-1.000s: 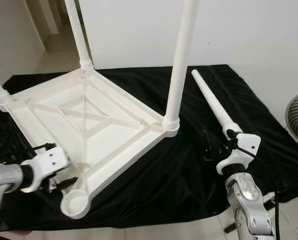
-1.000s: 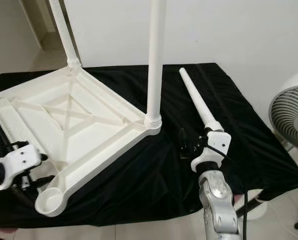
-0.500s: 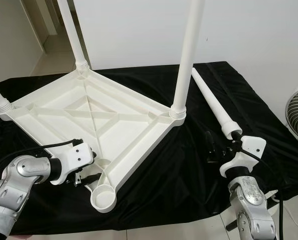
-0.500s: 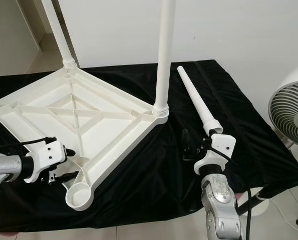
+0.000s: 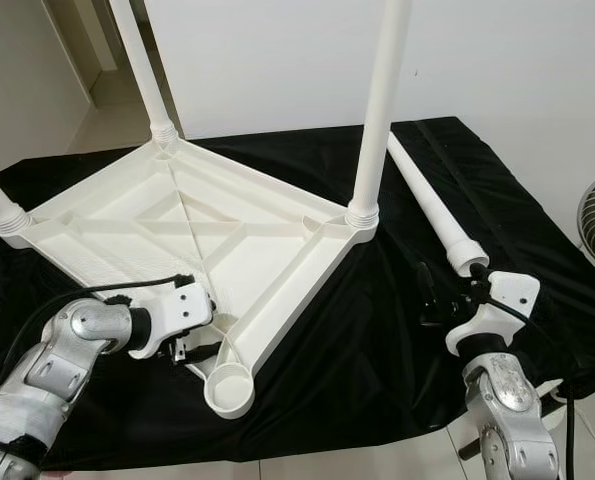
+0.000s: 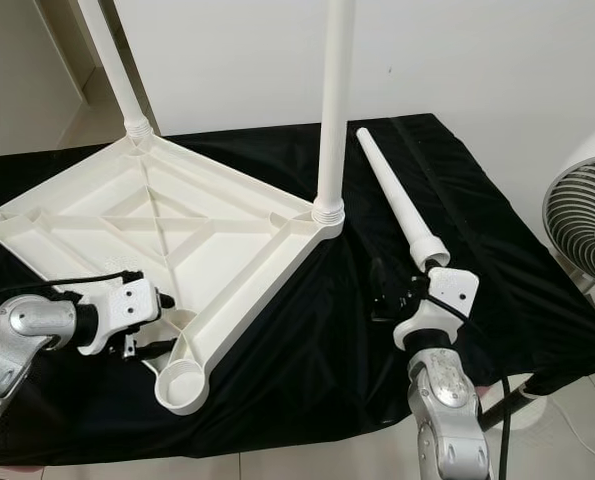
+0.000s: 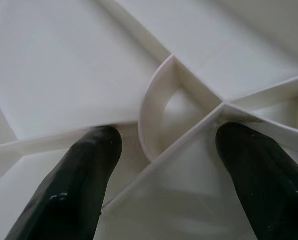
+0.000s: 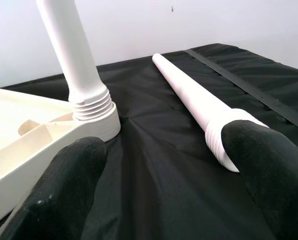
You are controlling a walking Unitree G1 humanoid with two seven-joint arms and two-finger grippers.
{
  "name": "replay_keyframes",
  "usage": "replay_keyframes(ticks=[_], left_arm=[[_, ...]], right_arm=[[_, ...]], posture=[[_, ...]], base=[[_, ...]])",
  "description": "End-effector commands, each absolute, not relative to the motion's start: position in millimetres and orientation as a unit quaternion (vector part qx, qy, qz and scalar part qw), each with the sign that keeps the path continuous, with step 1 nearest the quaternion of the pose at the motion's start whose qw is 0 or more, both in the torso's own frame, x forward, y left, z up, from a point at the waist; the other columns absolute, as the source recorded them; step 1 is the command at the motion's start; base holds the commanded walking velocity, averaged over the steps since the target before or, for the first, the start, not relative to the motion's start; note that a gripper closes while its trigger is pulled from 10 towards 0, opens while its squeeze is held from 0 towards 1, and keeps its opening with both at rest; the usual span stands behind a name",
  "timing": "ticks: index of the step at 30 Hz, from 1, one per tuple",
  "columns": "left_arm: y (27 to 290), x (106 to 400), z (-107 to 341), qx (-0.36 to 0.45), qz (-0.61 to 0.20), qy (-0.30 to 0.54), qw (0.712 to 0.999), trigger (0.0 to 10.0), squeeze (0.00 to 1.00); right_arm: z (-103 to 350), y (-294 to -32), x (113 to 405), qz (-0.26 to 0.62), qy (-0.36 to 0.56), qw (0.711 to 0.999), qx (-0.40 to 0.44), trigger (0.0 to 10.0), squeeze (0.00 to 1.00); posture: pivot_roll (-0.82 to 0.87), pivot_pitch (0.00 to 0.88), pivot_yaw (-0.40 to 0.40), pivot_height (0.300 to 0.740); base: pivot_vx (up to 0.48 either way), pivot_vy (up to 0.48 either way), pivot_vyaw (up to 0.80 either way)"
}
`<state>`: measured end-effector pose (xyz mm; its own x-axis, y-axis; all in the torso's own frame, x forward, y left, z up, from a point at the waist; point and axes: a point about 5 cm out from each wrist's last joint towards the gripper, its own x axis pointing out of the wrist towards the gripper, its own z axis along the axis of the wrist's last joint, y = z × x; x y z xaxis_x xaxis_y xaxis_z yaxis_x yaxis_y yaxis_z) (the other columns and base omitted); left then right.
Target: Building children table
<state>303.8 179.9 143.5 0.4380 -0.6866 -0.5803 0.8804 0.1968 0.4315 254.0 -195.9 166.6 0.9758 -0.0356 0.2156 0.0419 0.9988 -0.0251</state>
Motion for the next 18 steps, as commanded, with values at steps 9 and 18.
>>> replay_keyframes(ticks=[9,18], left_arm=[[182,308,137,0.329,-0.554,0.170,0.745,1.2,0.00],[174,315,148,0.307,-0.562,0.146,0.754,0.0,0.00]], right_arm=[[165,-197,251,-0.026,-0.101,0.994,-0.013,10.0,0.00],[165,-197,251,-0.030,-0.101,0.994,-0.012,10.0,0.00]], posture=[[-0.08,0.137,0.099,0.740],[-0.08,0.134,0.107,0.740]], base=[[0.000,0.000,0.00],[0.000,0.000,0.00]])
